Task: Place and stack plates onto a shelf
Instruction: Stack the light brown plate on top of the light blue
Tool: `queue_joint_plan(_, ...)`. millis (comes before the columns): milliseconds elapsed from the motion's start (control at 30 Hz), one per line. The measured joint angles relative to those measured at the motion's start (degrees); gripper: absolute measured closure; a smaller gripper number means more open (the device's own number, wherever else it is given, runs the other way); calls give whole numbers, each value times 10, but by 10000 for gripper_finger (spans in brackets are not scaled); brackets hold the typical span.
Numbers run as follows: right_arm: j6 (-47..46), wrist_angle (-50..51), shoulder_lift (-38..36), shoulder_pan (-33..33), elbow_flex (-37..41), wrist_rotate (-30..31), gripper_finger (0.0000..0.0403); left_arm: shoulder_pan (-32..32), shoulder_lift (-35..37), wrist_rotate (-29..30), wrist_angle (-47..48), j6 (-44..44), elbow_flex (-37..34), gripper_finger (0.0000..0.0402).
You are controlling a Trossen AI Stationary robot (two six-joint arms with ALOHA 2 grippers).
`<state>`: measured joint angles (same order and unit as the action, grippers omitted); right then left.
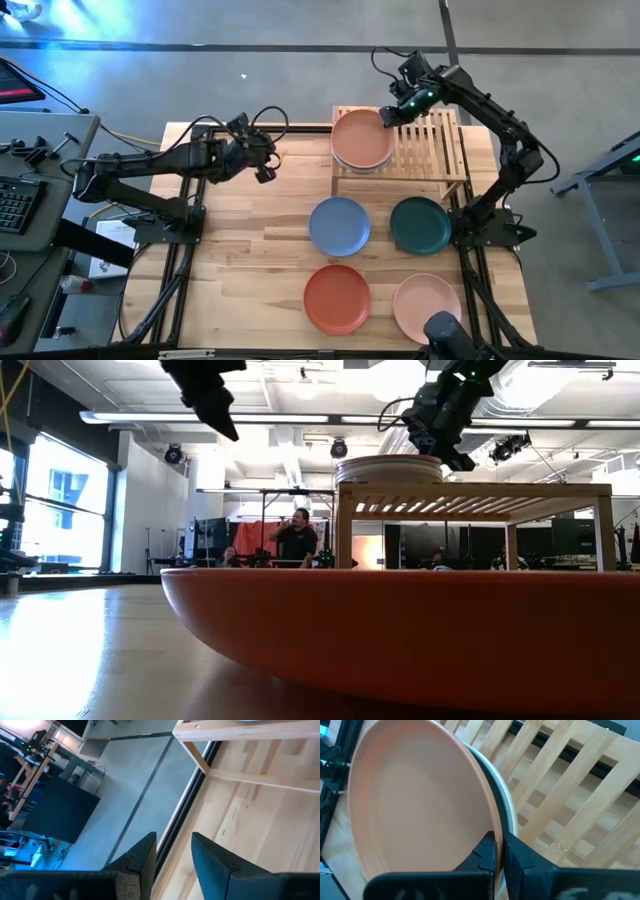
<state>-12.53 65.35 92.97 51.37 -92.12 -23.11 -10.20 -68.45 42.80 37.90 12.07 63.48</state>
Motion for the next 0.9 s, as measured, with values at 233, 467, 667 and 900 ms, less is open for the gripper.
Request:
queue_joint_plan(233,0,0,0,0,0,0,403,-4,0,-3,-9,0,0,289)
queue_joint_plan(467,9,0,0,-1,0,0,402,-3,0,-3,-10,-1,0,289)
queue_joint_plan(667,15,1,0,-8,0,0,399,-3,0,-3,-10,-23,0,289)
queue_joint_plan(900,21,-1,0,-20,0,4,345,-3,0,-3,-13,-25,0,289)
